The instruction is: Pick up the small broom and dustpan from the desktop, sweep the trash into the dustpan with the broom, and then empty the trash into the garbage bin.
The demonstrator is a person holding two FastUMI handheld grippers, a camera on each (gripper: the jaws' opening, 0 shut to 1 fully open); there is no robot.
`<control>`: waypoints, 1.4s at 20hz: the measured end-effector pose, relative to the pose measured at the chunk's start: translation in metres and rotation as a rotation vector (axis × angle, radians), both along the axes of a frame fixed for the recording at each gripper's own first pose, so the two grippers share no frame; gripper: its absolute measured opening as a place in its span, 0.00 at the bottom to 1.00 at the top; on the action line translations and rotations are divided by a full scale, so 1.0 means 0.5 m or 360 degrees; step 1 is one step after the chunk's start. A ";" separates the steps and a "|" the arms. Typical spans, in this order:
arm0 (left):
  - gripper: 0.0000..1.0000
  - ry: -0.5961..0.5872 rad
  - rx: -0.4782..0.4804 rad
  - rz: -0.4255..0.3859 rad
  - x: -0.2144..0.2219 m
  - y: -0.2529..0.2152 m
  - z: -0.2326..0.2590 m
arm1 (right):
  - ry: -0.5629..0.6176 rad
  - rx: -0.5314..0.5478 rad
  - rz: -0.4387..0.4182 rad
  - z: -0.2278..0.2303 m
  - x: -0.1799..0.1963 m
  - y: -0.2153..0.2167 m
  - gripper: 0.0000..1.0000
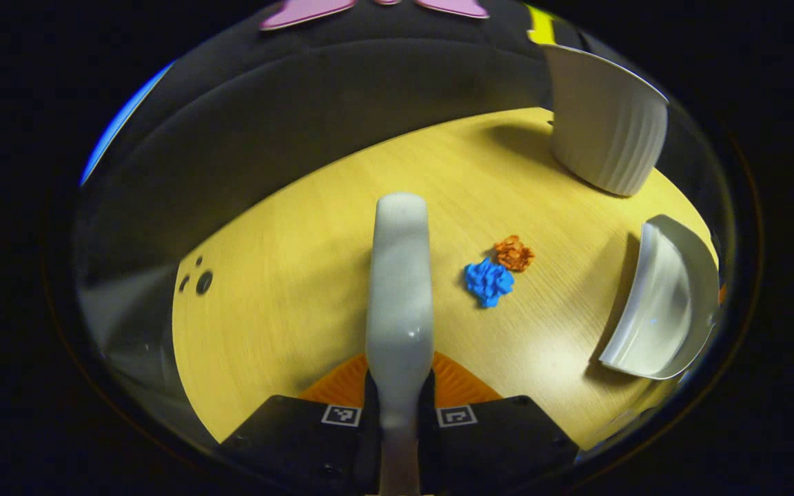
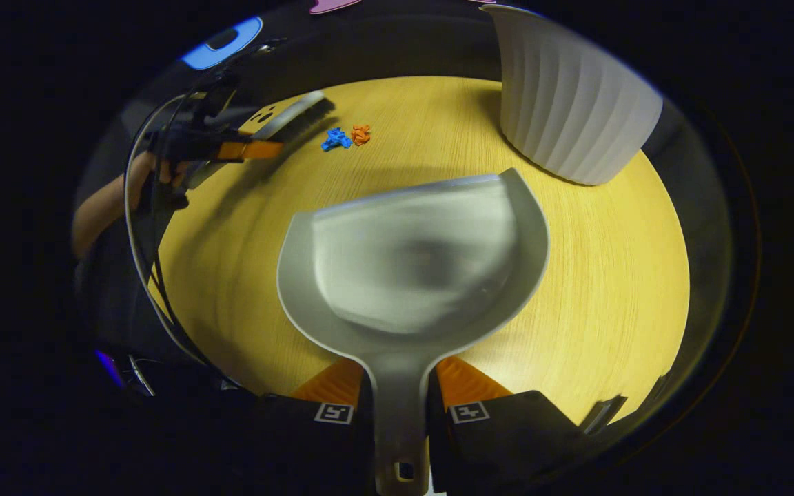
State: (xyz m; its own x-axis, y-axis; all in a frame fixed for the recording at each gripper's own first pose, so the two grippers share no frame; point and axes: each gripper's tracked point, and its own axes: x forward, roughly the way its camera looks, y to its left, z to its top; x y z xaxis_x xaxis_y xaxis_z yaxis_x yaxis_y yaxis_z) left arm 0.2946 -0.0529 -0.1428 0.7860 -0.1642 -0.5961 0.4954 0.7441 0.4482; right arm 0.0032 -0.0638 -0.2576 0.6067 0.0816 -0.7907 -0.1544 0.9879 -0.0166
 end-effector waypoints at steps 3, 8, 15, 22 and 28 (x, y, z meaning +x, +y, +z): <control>0.25 0.0011 0.0150 -0.0166 0.030 -0.051 -0.010 | 0.0019 -0.0023 0.0024 -0.006 -0.010 -0.012 0.36; 0.26 0.0149 0.0312 -0.0398 0.026 -0.116 -0.048 | 0.0048 -0.0027 0.0080 -0.010 -0.012 -0.012 0.36; 0.29 0.0435 0.0401 -0.0640 -0.118 -0.209 -0.102 | 0.0067 0.0002 0.0108 -0.012 -0.018 -0.011 0.36; 0.25 0.0795 0.0308 -0.0798 -0.326 -0.290 -0.143 | 0.0072 0.0015 0.0106 -0.020 -0.028 -0.019 0.36; 0.24 0.0888 0.0057 -0.0624 -0.395 -0.296 -0.135 | 0.0051 0.0034 0.0061 -0.023 -0.028 -0.024 0.31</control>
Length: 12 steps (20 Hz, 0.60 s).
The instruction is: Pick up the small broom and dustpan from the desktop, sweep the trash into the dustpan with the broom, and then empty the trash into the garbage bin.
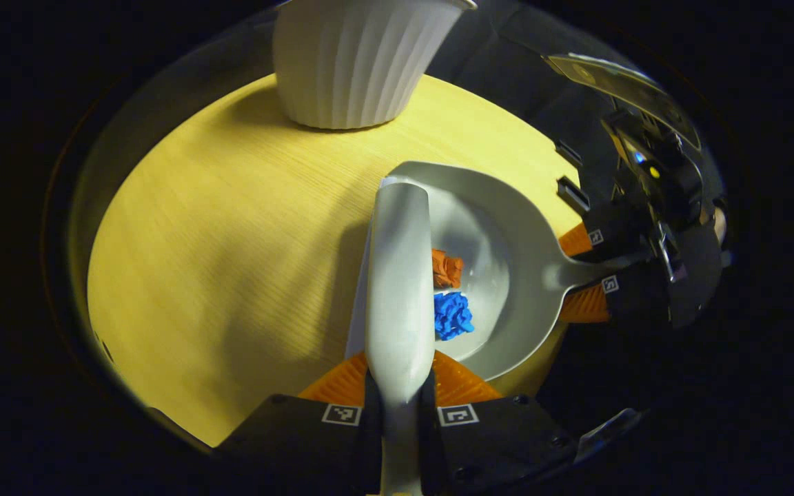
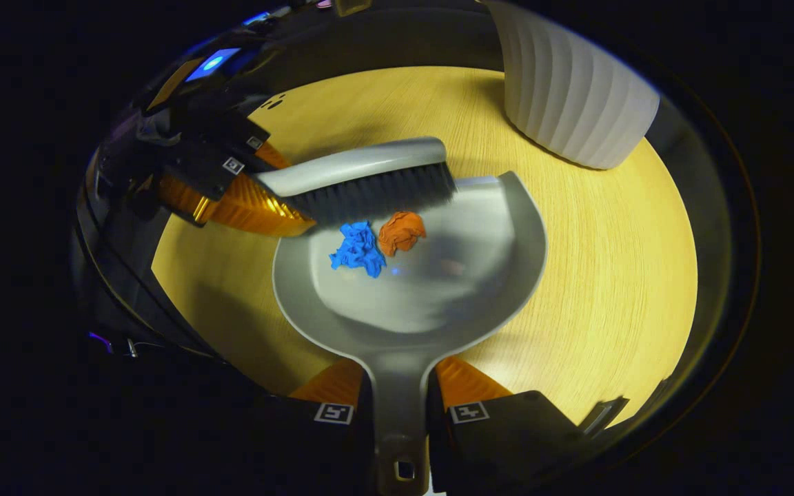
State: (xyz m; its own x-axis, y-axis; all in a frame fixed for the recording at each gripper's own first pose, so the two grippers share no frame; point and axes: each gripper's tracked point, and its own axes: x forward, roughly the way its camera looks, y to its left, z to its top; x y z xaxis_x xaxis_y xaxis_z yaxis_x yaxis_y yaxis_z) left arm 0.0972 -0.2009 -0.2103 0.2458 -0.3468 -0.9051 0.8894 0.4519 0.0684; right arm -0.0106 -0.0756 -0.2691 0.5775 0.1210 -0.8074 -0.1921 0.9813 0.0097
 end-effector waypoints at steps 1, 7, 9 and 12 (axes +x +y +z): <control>0.24 0.0009 -0.0061 0.0078 -0.010 0.005 0.004 | -0.0006 0.0001 -0.0010 -0.002 0.001 -0.004 0.35; 0.26 -0.0100 -0.0363 0.0518 -0.011 0.080 0.030 | -0.0043 0.0033 -0.0043 0.002 -0.005 -0.009 0.36; 0.25 -0.0169 -0.0406 0.0632 -0.019 0.120 0.027 | -0.0059 0.0064 -0.0064 0.006 -0.008 -0.008 0.35; 0.25 -0.0231 -0.0450 0.0780 -0.037 0.194 0.014 | -0.0087 0.0089 -0.0098 0.019 -0.016 -0.011 0.35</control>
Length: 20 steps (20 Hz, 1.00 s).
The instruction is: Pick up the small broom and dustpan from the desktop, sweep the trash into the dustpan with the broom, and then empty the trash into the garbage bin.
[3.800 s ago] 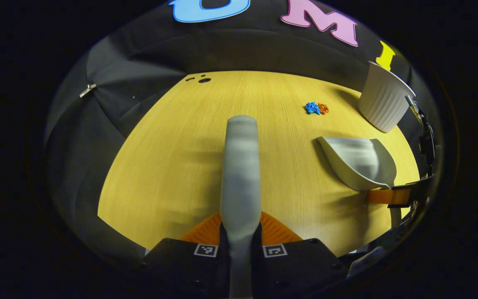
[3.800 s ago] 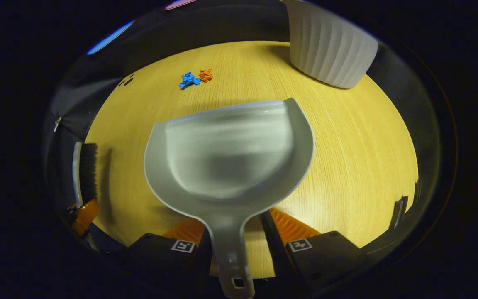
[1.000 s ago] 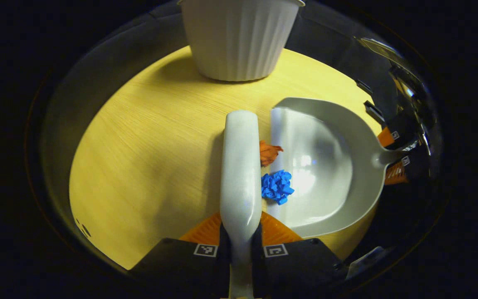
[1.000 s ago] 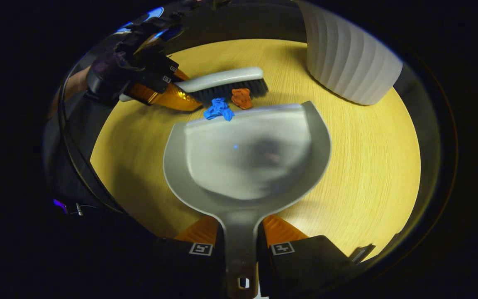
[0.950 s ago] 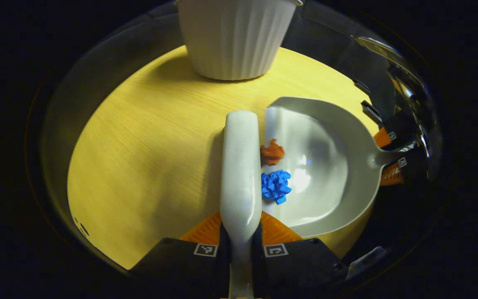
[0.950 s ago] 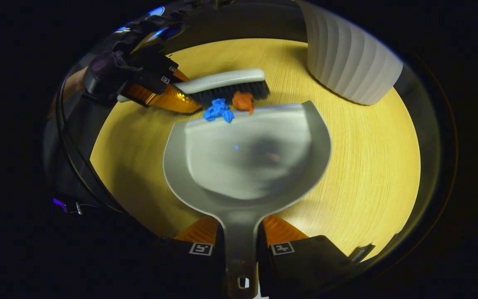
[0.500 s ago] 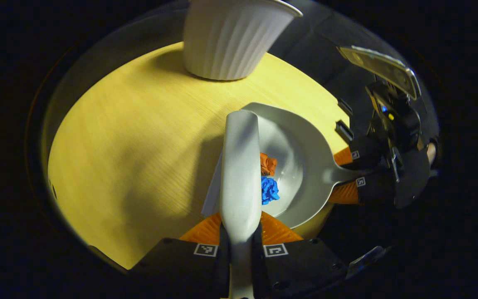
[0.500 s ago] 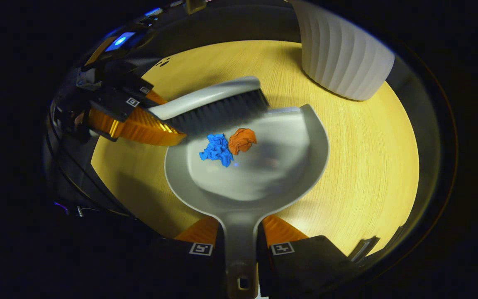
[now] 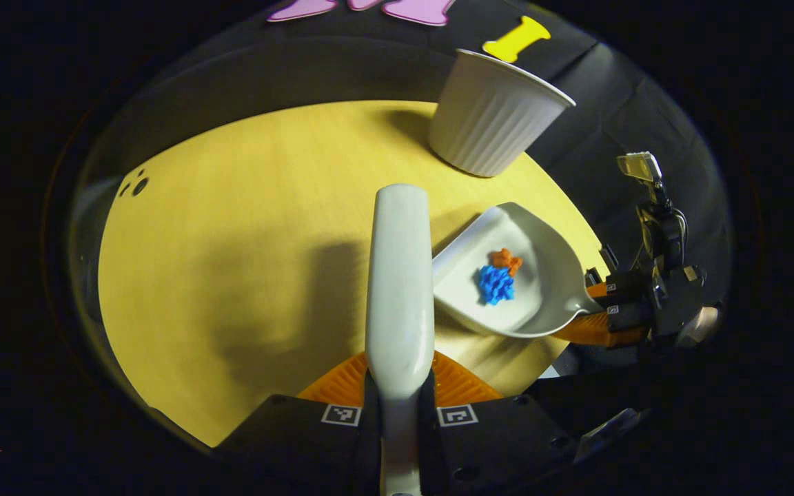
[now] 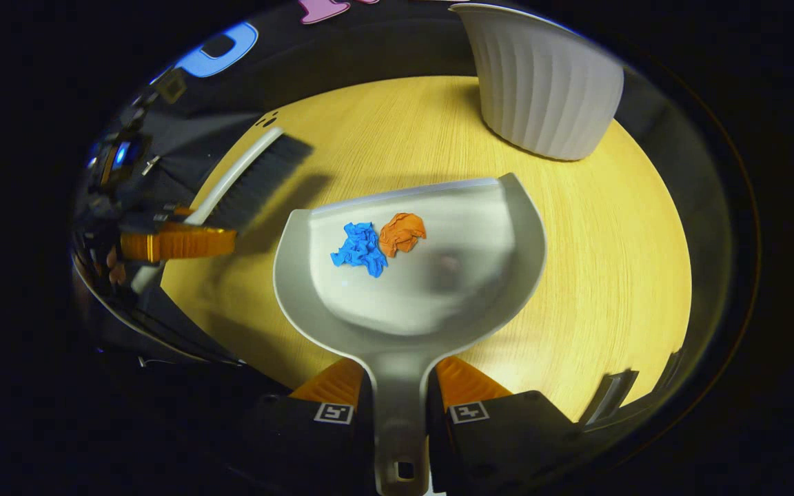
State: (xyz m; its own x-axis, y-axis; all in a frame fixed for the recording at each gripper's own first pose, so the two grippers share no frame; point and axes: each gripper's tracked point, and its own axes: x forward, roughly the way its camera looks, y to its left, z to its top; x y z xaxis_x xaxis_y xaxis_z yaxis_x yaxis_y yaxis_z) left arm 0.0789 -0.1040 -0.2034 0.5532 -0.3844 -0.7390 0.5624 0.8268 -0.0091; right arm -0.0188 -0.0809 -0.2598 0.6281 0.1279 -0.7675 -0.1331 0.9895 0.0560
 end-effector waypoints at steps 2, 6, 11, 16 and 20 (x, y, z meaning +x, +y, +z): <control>0.25 -0.0027 -0.0017 0.0085 -0.016 0.053 -0.018 | -0.0028 -0.0015 -0.0011 0.001 -0.001 -0.001 0.36; 0.24 -0.0065 -0.0050 0.0208 -0.016 0.139 -0.081 | -0.0078 -0.0032 -0.0058 0.012 -0.009 0.000 0.36; 0.26 -0.0065 -0.0126 0.0292 -0.020 0.228 -0.111 | -0.0132 -0.0027 -0.0217 0.059 -0.035 -0.013 0.35; 0.26 -0.0054 -0.0180 0.0262 -0.021 0.254 -0.113 | -0.0243 -0.0030 -0.0364 0.151 -0.071 -0.051 0.36; 0.26 -0.0055 -0.0131 0.0323 -0.021 0.286 -0.129 | -0.0351 -0.0057 -0.0410 0.255 -0.079 -0.095 0.36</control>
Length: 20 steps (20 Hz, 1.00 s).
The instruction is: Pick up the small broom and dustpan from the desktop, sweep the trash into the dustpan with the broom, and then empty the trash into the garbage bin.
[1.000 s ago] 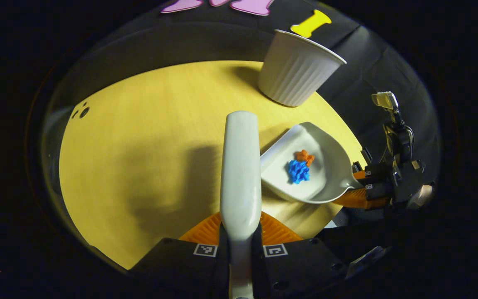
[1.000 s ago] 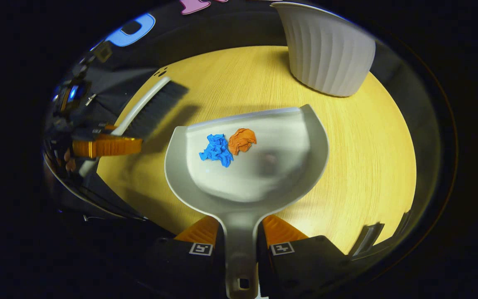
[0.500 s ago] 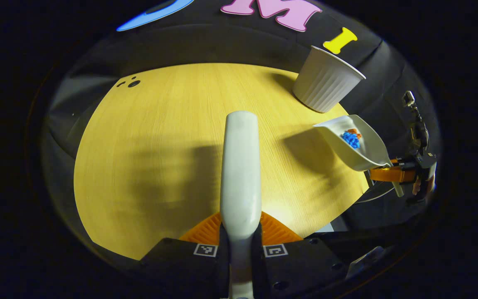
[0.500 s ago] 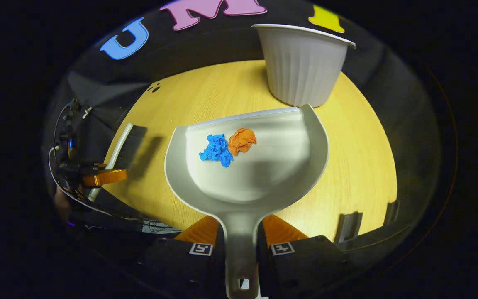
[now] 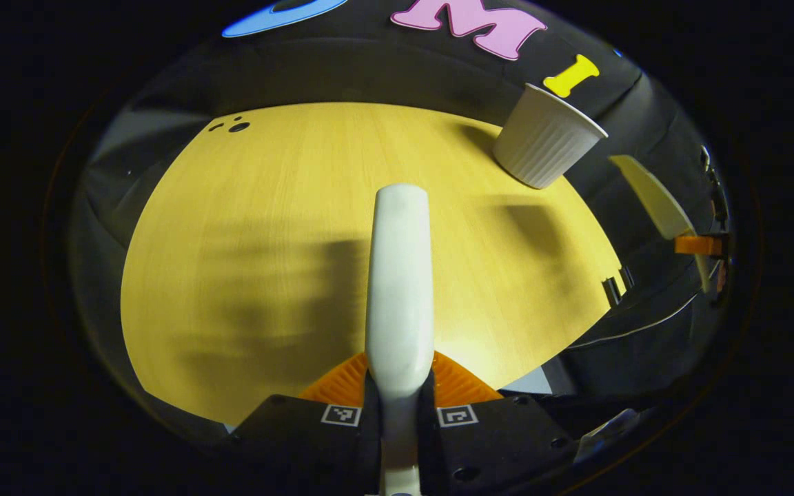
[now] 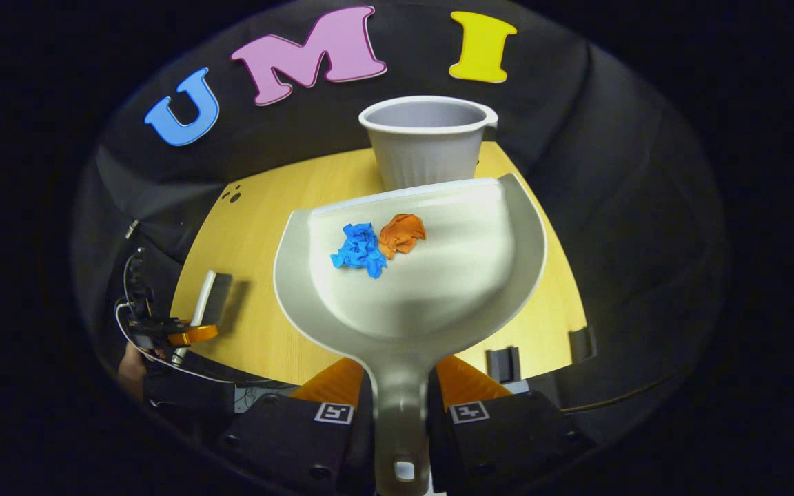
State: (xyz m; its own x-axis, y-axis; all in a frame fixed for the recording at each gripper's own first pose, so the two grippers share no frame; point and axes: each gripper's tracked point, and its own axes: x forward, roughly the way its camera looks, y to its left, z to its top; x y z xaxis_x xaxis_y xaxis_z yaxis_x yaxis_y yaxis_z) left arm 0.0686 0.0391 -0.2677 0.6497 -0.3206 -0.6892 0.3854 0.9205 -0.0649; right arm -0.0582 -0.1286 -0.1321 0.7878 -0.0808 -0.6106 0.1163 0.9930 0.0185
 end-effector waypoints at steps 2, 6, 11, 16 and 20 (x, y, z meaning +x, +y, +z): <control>0.24 0.0012 -0.0032 0.0047 -0.002 0.012 0.005 | -0.0079 -0.0002 -0.0033 0.055 0.007 -0.026 0.35; 0.26 0.0072 -0.0120 0.0133 0.002 0.018 0.004 | -0.0214 -0.0067 -0.0040 0.157 0.057 -0.096 0.36; 0.26 -0.0041 -0.0035 0.0221 0.023 0.030 0.040 | -0.0337 -0.0294 -0.0054 0.258 0.166 -0.171 0.36; 0.26 -0.0059 -0.0038 0.0252 0.020 0.018 0.054 | -0.0387 -0.0344 -0.0034 0.300 0.281 -0.182 0.35; 0.27 -0.0058 -0.0062 0.0315 0.011 0.029 0.058 | -0.0377 -0.0445 -0.0024 0.293 0.361 -0.195 0.36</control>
State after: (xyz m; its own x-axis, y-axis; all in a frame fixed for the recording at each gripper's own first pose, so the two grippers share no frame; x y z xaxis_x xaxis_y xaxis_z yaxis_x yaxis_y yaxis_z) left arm 0.0740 0.0535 -0.2389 0.7270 -0.2103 -0.6536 0.2000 0.9755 -0.0914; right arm 0.1223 -0.2262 0.0146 0.9022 -0.2317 -0.3637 0.1561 0.9617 -0.2253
